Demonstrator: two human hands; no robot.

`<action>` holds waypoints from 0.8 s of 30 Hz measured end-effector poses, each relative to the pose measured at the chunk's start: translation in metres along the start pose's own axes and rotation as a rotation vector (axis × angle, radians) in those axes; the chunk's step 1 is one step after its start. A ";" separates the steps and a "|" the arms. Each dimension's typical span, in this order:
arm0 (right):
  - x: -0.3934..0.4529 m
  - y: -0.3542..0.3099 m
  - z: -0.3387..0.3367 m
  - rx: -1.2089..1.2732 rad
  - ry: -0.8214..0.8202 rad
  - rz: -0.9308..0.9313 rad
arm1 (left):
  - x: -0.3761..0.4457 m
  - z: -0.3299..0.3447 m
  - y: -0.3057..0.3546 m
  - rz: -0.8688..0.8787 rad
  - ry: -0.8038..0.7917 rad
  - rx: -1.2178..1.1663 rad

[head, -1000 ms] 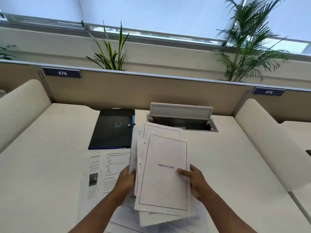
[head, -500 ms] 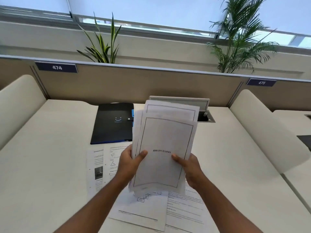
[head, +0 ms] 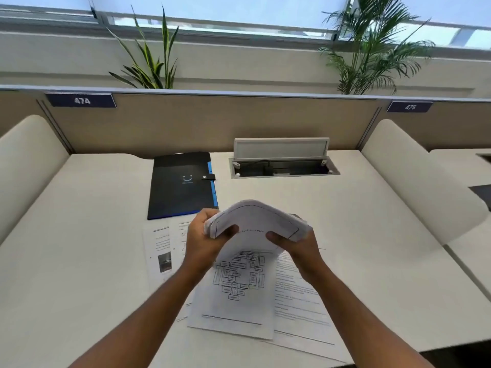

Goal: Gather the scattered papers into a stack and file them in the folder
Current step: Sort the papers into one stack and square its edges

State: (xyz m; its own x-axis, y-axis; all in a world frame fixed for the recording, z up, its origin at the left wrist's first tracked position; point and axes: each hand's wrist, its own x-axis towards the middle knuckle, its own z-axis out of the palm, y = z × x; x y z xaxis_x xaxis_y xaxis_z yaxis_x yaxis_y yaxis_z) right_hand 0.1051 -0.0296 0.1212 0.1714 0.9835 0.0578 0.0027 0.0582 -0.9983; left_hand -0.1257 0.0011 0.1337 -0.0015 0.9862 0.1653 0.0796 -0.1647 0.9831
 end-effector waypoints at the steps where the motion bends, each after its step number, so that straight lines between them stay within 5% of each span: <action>1: 0.001 0.002 -0.001 0.011 0.009 -0.007 | 0.001 -0.001 -0.003 0.007 0.018 -0.013; 24: 0.047 -0.003 -0.023 0.129 -0.088 0.044 | 0.012 0.041 0.001 -0.166 0.062 -0.059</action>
State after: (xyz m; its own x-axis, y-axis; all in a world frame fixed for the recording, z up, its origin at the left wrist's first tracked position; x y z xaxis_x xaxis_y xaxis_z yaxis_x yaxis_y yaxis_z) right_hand 0.1362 0.0124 0.1268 0.0817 0.9965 0.0202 -0.1307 0.0308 -0.9909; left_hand -0.0844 0.0133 0.1333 -0.0713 0.9974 0.0034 0.0140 -0.0024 0.9999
